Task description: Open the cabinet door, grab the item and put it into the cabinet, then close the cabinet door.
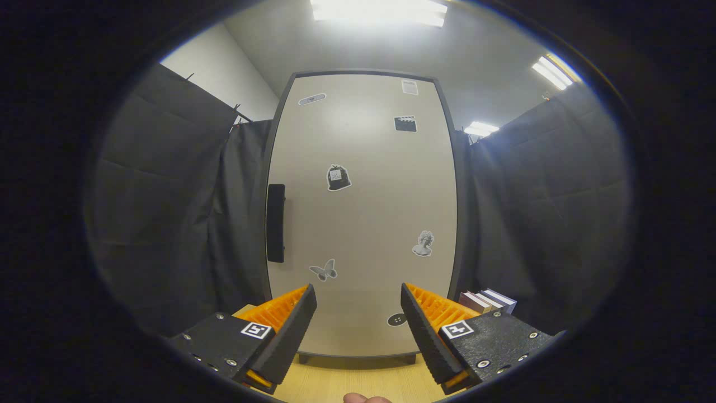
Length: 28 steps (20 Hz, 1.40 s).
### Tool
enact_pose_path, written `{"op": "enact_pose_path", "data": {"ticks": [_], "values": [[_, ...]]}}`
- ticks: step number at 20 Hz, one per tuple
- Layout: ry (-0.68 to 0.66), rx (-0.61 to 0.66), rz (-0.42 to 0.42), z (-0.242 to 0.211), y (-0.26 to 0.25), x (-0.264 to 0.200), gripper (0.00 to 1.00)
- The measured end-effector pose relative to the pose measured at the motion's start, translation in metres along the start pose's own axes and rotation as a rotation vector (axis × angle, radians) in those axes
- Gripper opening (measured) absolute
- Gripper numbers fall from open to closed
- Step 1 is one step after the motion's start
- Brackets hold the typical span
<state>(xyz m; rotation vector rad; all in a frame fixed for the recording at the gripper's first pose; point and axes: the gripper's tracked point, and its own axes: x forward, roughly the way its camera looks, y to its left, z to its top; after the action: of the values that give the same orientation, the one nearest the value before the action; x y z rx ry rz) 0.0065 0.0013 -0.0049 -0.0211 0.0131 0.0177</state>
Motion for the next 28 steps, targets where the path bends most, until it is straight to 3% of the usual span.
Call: {"op": "enact_pose_path", "data": {"ticks": [18, 28], "values": [[0.019, 0.0, 0.005, -0.007, -0.004, 0.016, 0.94], [0.011, 0.0, 0.062, 0.009, 0.037, 0.059, 0.94]]}}
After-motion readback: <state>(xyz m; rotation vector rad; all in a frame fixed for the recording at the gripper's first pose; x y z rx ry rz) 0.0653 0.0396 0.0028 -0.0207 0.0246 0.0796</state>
